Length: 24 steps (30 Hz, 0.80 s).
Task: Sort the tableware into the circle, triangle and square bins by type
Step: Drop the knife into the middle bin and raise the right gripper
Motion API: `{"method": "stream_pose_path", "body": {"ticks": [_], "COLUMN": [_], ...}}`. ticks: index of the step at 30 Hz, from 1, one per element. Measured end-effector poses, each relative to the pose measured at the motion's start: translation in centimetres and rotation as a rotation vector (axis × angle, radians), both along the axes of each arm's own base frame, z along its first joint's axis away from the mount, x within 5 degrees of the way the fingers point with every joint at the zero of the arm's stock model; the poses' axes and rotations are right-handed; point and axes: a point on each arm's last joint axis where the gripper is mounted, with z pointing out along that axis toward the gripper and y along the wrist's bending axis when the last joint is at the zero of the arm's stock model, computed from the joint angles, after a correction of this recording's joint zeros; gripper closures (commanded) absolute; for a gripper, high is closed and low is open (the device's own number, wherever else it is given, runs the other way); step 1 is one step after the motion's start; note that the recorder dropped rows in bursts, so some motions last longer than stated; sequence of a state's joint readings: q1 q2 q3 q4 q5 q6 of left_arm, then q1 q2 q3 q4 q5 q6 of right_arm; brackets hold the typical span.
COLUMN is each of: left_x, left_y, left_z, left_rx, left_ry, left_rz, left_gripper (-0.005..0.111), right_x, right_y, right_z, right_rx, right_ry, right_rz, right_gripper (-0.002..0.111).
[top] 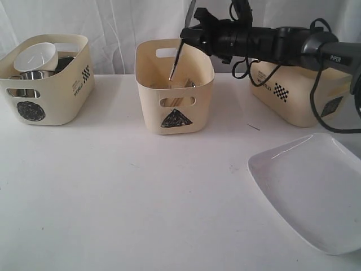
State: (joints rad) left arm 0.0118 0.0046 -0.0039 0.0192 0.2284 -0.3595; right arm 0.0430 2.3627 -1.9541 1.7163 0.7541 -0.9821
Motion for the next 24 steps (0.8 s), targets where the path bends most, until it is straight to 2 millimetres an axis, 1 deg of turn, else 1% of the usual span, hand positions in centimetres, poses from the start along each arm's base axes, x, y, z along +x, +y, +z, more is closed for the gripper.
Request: {"method": "stream_pose_path", "body": {"ticks": [3, 8, 14, 20, 21, 22, 24], "left_x": [0.0, 0.0, 0.0, 0.0, 0.0, 0.0, 0.0], "left_y": [0.0, 0.0, 0.0, 0.0, 0.0, 0.0, 0.0], "left_z": [0.0, 0.0, 0.0, 0.0, 0.0, 0.0, 0.0], "left_rx": [0.0, 0.0, 0.0, 0.0, 0.0, 0.0, 0.0], "left_ry": [0.0, 0.0, 0.0, 0.0, 0.0, 0.0, 0.0], "left_rz": [0.0, 0.0, 0.0, 0.0, 0.0, 0.0, 0.0], "left_gripper": [0.107, 0.107, 0.107, 0.107, 0.107, 0.107, 0.107], "right_x": [0.4, 0.4, 0.4, 0.8, 0.8, 0.8, 0.7], "right_y": [0.1, 1.2, 2.7, 2.5, 2.5, 2.5, 2.6], "right_z": [-0.3, -0.3, -0.8, -1.0, -1.1, -1.1, -1.1], "right_rx": [-0.086, -0.207, -0.318, -0.37, -0.375, -0.377, -0.377], "right_ry": [-0.046, -0.141, -0.157, -0.145, -0.147, -0.147, -0.15], "right_rz": [-0.056, -0.054, -0.08, -0.151, -0.151, -0.15, -0.138], "right_gripper": [0.108, 0.108, 0.108, 0.108, 0.106, 0.101, 0.094]}}
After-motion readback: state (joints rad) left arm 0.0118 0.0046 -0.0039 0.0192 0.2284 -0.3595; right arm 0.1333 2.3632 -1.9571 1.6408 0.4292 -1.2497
